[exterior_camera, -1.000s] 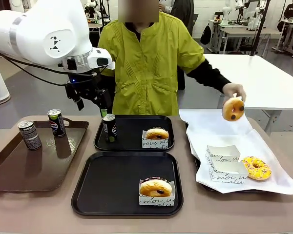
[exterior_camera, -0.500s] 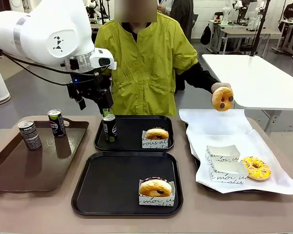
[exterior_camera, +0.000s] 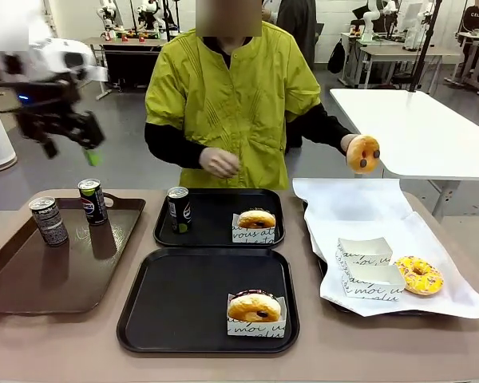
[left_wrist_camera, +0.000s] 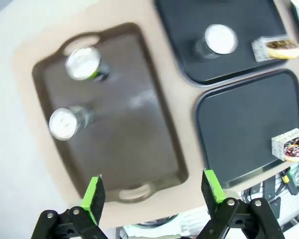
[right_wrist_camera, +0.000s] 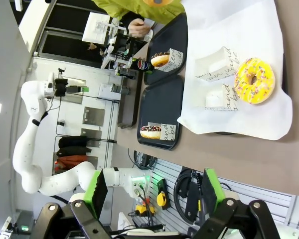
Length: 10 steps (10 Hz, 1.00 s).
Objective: Set up donuts and drinks on trays.
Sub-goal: Pick up one Pepsi coke from the Handle tray and place it on the Flat Tray without a Pepsi coke.
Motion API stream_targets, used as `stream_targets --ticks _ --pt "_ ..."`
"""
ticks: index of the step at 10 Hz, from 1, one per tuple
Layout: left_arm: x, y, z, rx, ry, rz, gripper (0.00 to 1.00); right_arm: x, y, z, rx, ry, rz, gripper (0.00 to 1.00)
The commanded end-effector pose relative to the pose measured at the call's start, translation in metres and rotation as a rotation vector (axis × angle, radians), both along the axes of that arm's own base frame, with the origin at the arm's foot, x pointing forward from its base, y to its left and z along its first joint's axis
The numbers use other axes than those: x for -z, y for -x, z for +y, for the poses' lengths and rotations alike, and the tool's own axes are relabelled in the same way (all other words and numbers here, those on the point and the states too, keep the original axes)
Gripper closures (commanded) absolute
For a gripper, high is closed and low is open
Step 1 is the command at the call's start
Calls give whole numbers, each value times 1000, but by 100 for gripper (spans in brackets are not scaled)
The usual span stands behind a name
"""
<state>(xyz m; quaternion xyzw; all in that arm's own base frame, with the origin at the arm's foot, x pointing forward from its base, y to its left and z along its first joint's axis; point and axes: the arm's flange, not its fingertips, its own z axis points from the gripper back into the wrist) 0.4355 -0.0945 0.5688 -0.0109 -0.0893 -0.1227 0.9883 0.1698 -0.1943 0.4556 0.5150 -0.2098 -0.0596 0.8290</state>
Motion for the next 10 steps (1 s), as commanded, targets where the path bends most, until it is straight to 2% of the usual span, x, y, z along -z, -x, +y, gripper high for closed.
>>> stream_targets --ticks 1,2,3,4,5,6,7,8,10 --pt "15 -12 38 -45 51 32 0 0 0 0 -8 -5 -13 0" --pt "26 -13 61 -88 67 39 0 0 0 0 -8 -5 -13 0" --pt "31 -32 82 -103 61 66 0 0 0 0 -8 -5 -13 0" --pt "38 -36 96 -132 67 78 0 0 0 0 -8 -5 -13 0" --pt "49 -28 106 -165 71 86 0 0 0 0 -8 -5 -13 0" --pt "48 -40 108 -170 59 95 0 0 0 0 -8 -5 -13 0" --pt "46 -42 97 -163 46 74 0 0 0 0 -8 -5 -13 0" --pt "54 -33 111 -174 39 106 0 0 0 0 -8 -5 -13 0" --pt "54 -33 111 -174 39 106 0 0 0 0 -8 -5 -13 0"
